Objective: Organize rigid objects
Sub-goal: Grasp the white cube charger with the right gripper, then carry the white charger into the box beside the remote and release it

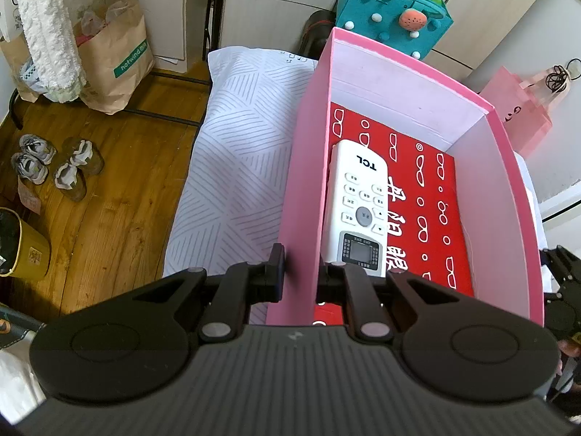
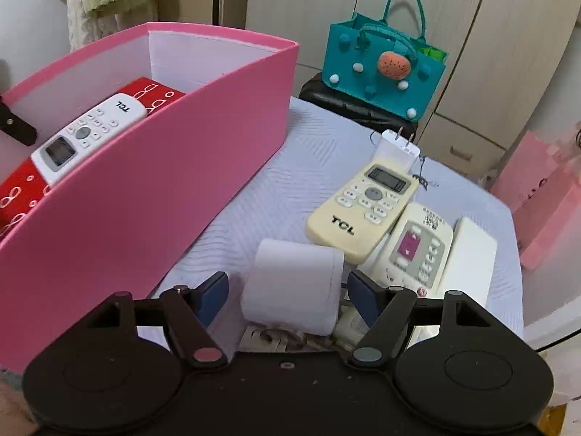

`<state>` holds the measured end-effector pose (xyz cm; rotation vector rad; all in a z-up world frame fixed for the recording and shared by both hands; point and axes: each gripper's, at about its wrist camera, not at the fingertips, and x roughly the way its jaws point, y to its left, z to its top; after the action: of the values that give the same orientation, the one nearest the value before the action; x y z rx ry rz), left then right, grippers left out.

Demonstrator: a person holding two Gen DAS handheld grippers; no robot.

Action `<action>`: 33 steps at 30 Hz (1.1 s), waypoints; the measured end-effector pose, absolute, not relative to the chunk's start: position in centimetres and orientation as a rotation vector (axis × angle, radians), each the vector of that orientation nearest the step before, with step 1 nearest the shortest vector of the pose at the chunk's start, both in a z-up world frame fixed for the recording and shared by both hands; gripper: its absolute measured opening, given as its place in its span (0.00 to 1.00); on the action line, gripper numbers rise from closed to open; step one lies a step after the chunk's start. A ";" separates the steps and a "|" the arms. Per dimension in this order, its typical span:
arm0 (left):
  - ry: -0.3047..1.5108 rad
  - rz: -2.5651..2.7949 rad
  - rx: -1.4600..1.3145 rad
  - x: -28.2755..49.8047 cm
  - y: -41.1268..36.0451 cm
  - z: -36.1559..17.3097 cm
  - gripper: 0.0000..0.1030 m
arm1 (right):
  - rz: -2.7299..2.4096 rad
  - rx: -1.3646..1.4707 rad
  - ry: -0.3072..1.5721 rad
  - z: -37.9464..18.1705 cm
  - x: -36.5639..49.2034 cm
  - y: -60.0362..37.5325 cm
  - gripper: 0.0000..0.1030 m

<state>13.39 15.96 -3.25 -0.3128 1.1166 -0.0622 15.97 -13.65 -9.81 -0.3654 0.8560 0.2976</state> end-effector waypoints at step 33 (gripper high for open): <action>1.131 -0.072 -0.259 13.4 15.3 -3.1 0.10 | 0.788 -0.225 0.714 -0.5 12.2 -5.5 0.59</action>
<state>13.42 15.34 -3.08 -0.2592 1.1308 -0.0720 12.23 -5.47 -0.54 -0.2249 0.7139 0.7884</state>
